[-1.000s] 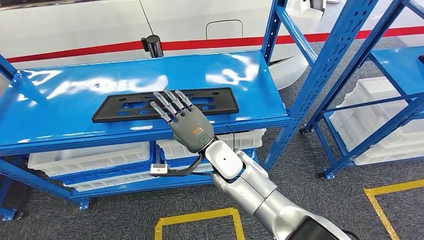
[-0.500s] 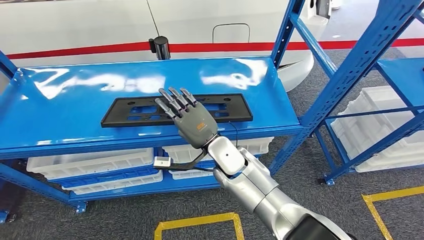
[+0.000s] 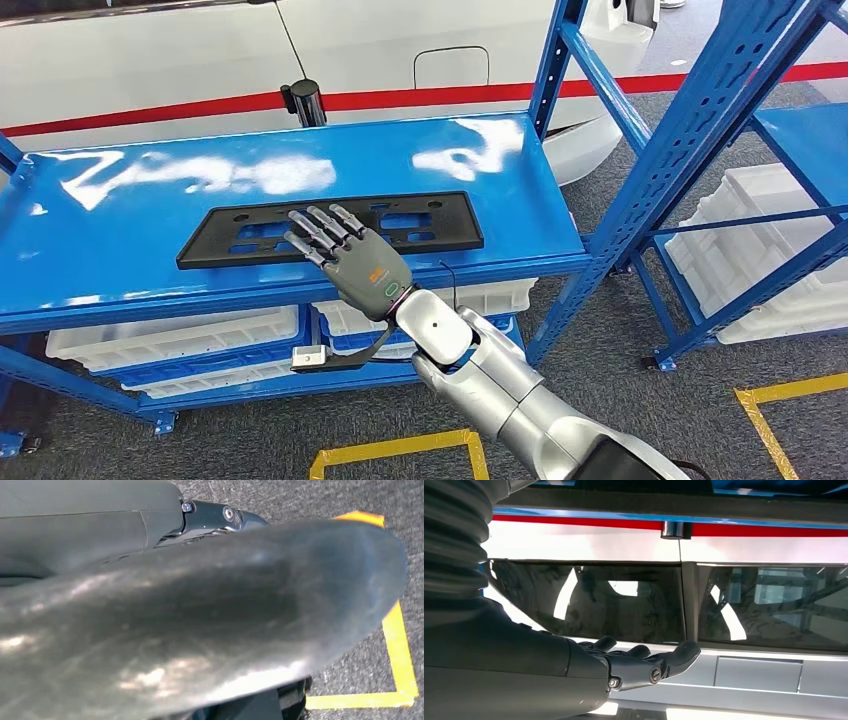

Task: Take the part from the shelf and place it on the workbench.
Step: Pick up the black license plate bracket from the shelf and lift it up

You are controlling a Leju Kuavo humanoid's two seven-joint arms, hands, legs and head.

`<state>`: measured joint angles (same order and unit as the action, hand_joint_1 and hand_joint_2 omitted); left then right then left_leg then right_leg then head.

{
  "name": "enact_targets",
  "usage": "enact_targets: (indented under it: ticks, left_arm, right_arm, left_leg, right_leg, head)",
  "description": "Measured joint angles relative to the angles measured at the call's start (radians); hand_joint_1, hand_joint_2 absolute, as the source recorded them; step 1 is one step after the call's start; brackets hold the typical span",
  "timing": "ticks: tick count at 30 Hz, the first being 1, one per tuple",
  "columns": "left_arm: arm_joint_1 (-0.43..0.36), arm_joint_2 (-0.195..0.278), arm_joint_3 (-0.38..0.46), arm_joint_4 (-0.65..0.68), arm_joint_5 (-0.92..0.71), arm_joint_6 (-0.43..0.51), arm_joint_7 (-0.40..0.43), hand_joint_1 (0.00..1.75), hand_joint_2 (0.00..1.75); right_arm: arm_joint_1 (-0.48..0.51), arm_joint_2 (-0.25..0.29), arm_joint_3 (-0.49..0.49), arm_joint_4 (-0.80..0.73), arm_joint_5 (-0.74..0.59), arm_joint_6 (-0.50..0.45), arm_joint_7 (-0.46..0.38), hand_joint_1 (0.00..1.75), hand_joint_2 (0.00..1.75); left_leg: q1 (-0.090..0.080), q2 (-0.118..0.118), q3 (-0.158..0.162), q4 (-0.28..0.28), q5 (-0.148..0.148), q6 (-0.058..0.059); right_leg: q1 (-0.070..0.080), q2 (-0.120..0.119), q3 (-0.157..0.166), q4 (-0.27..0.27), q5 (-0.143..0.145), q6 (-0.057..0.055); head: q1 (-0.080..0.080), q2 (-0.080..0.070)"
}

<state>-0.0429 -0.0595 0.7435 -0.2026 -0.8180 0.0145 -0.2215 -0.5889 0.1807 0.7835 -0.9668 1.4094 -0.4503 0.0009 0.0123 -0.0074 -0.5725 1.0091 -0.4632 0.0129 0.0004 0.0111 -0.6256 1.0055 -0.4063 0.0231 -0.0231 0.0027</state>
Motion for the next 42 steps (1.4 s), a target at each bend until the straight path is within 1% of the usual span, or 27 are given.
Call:
enact_targets:
  ticks: [4,8,13,20,24,29,36,39,41,42]
  left_arm:
    - [0.0,0.0,0.0,0.0,-0.001,0.0,0.0,0.0,0.0]
    - [0.0,0.0,0.0,0.0,-0.002,0.002,0.0,0.0,0.0]
    - [0.0,-0.002,0.0,0.0,-0.013,0.014,0.0,0.0,0.0]
    - [-0.008,-0.007,0.0,0.0,-0.036,0.02,0.006,0.0,0.0]
    - [-0.015,-0.01,0.0,0.0,-0.045,0.024,0.009,0.0,0.0]
    - [-0.018,-0.012,0.0,0.0,-0.049,0.013,0.008,0.0,0.0]
    - [-0.018,-0.012,0.0,0.0,-0.052,0.005,0.017,0.0,0.0]
    - [-0.018,-0.012,0.0,0.0,-0.053,0.005,0.018,0.0,0.0]
    - [-0.019,-0.014,0.0,0.0,-0.055,0.004,0.018,0.0,0.0]
    - [-0.02,-0.015,0.0,0.0,-0.056,0.004,0.018,0.0,0.0]
  right_arm:
    - [0.001,0.002,0.011,0.0,-0.001,0.002,0.0,0.0,1.75]
    - [0.002,0.002,0.02,0.0,-0.004,0.003,-0.001,0.0,1.75]
    - [0.002,0.011,0.035,0.001,-0.014,0.011,-0.006,0.0,1.75]
    - [-0.003,0.06,0.061,0.026,-0.048,0.009,-0.006,0.0,1.75]
    - [-0.027,0.088,0.065,0.065,-0.054,0.006,0.017,0.0,1.75]
    - [-0.054,0.108,0.066,0.118,-0.061,0.002,0.028,0.0,1.75]
    - [-0.077,0.126,0.067,0.189,-0.062,-0.004,0.038,0.0,1.75]
    - [-0.081,0.132,0.067,0.209,-0.061,-0.008,0.039,0.0,1.75]
    - [-0.085,0.137,0.067,0.217,-0.061,-0.009,0.039,0.0,1.75]
    - [-0.088,0.138,0.067,0.221,-0.06,-0.009,0.039,0.0,1.75]
  left_leg:
    - [0.0,0.0,0.003,-0.007,0.001,-0.014]
    - [0.0,0.0,0.004,-0.008,0.002,-0.019]
    - [-0.002,0.0,0.003,-0.008,0.002,-0.019]
    - [-0.004,0.0,0.003,-0.008,0.002,-0.019]
    - [-0.004,0.0,0.003,-0.008,0.002,-0.019]
    - [-0.004,0.0,0.003,-0.008,0.002,-0.019]
    - [-0.009,0.0,0.003,-0.003,-0.001,-0.014]
    - [-0.012,0.0,0.002,-0.002,-0.003,-0.008]
    - [-0.006,0.002,0.01,-0.013,0.001,-0.001]
    - [-0.001,0.004,0.016,-0.019,0.004,0.003]
  right_leg:
    - [0.001,0.0,0.0,0.001,-0.002,-0.004]
    - [0.001,0.0,0.0,0.001,-0.002,-0.004]
    - [-0.001,0.0,0.001,0.001,-0.002,-0.004]
    - [-0.003,0.0,0.001,0.001,-0.002,-0.004]
    - [-0.003,0.0,0.001,0.001,-0.002,-0.004]
    - [-0.003,0.0,0.001,0.001,-0.002,-0.004]
    - [-0.009,0.0,0.002,-0.001,-0.001,-0.003]
    - [-0.012,0.0,0.003,-0.003,0.0,0.0]
    - [-0.009,0.0,0.001,0.0,-0.003,0.005]
    - [-0.008,0.0,-0.007,0.017,-0.011,0.007]
  head:
    - [0.0,0.0]
    - [0.0,0.0]
    - [0.001,0.0]
    - [0.001,0.0]
    - [0.001,0.0]
    - [0.001,0.0]
    - [0.001,0.0]
    - [0.0,0.0]
    - [0.001,0.0]
    - [0.001,0.0]
